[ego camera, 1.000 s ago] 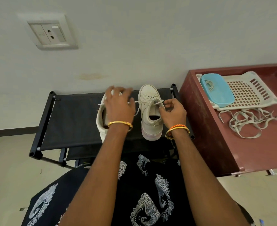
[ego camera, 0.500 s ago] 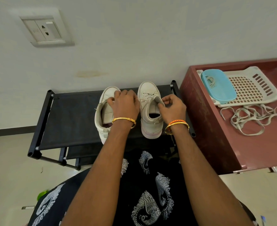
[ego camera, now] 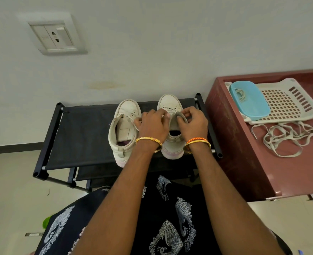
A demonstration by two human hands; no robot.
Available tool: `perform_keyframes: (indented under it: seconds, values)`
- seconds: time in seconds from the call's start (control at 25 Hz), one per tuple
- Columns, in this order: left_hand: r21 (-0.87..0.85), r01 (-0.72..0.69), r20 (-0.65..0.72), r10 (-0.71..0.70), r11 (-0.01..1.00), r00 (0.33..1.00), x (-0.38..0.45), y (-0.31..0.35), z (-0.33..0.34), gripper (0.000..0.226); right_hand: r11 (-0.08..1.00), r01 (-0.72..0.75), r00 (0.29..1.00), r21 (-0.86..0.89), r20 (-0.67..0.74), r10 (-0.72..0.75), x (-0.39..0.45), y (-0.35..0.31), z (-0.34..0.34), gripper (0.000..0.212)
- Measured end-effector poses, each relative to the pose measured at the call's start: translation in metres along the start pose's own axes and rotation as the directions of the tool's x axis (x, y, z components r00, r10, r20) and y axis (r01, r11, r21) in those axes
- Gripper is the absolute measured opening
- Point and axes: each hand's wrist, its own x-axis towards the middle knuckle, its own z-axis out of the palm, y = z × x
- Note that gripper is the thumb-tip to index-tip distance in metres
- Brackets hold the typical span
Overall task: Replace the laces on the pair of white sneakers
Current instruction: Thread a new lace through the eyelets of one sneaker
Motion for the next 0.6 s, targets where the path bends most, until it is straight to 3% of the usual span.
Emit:
perform_keyframes:
  seconds: [0.12, 0.32, 0.6]
  values:
    - [-0.113, 0.093, -0.028, -0.097, 0.989, 0.995, 0.0035, 0.0064, 0.0066, 0.023, 0.999, 0.002, 0.999, -0.042, -0.033, -0.003, -0.001, -0.001, 0.0028, 0.01]
    - [0.017, 0.14, -0.138, -0.137, 0.99, 0.981, 0.0038, -0.0007, 0.0029, 0.019, 0.988, -0.025, 0.999, -0.149, -0.041, 0.019, -0.0047, -0.0009, -0.0005, 0.009]
    - [0.065, 0.101, -0.025, -0.099, 0.993, 0.995, 0.0034, -0.0002, 0.0023, 0.024, 0.99, -0.029, 0.999, -0.139, -0.017, 0.027, -0.0053, -0.0026, -0.003, 0.009]
